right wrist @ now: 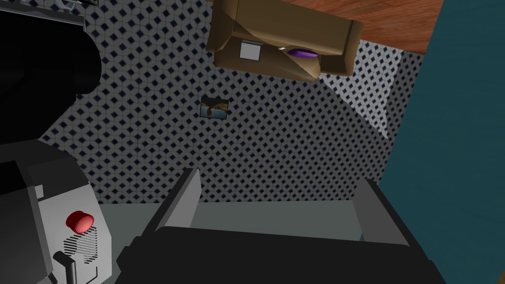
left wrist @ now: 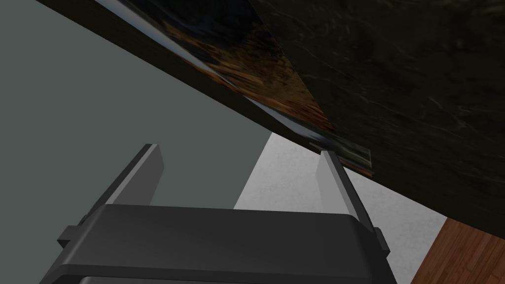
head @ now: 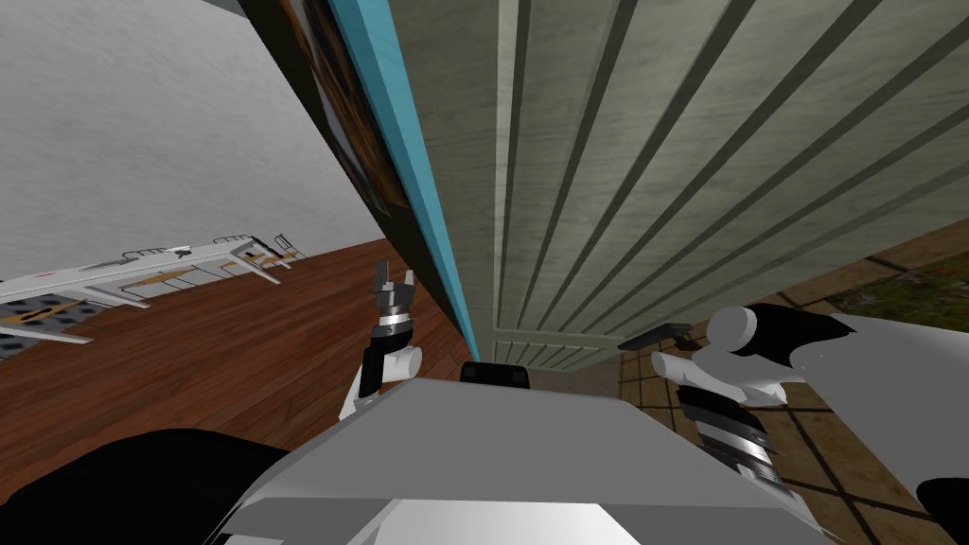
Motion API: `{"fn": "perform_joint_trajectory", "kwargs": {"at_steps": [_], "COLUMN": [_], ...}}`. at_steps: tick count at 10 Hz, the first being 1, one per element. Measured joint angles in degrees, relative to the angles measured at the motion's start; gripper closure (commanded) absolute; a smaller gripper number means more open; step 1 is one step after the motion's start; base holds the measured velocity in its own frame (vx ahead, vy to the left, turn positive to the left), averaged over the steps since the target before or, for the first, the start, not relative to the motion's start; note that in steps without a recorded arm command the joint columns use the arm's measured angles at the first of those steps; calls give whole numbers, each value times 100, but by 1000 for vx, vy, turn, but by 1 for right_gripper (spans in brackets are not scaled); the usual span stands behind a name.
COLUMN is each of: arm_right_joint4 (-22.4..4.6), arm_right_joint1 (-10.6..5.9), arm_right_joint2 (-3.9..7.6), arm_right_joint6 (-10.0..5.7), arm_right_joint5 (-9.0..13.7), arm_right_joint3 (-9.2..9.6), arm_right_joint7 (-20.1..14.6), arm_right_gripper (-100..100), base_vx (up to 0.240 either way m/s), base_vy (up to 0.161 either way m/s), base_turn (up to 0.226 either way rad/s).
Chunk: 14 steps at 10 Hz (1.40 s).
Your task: Push the door open
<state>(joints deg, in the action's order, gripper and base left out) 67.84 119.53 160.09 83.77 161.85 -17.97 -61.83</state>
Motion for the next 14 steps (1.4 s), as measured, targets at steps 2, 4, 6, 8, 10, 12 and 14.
{"fn": "perform_joint_trajectory", "kwargs": {"at_steps": [2,4,6,8,10,12,14], "arm_right_joint4": [-4,-3,-3,-3,-3,-19,-19], "arm_right_joint1": [0,0,1,0,0,11,11], "arm_right_joint2": [21,23,23,23,23,73,94], "arm_right_joint6": [9,9,9,9,9,28,33], "arm_right_joint5": [10,11,11,11,11,37,48], "arm_right_joint3": [5,6,6,6,6,13,18], "arm_right_joint7": [-19,-21,-21,-21,-21,-56,-75], "arm_right_gripper": [-100,-100,-100,-100,-100,-100,-100], "base_vx": [4,-1,2,0,4,17,7], "base_vy": [-9,2,-3,0,-13,-44,-19], "base_turn": [25,-6,9,0,32,102,41]}}
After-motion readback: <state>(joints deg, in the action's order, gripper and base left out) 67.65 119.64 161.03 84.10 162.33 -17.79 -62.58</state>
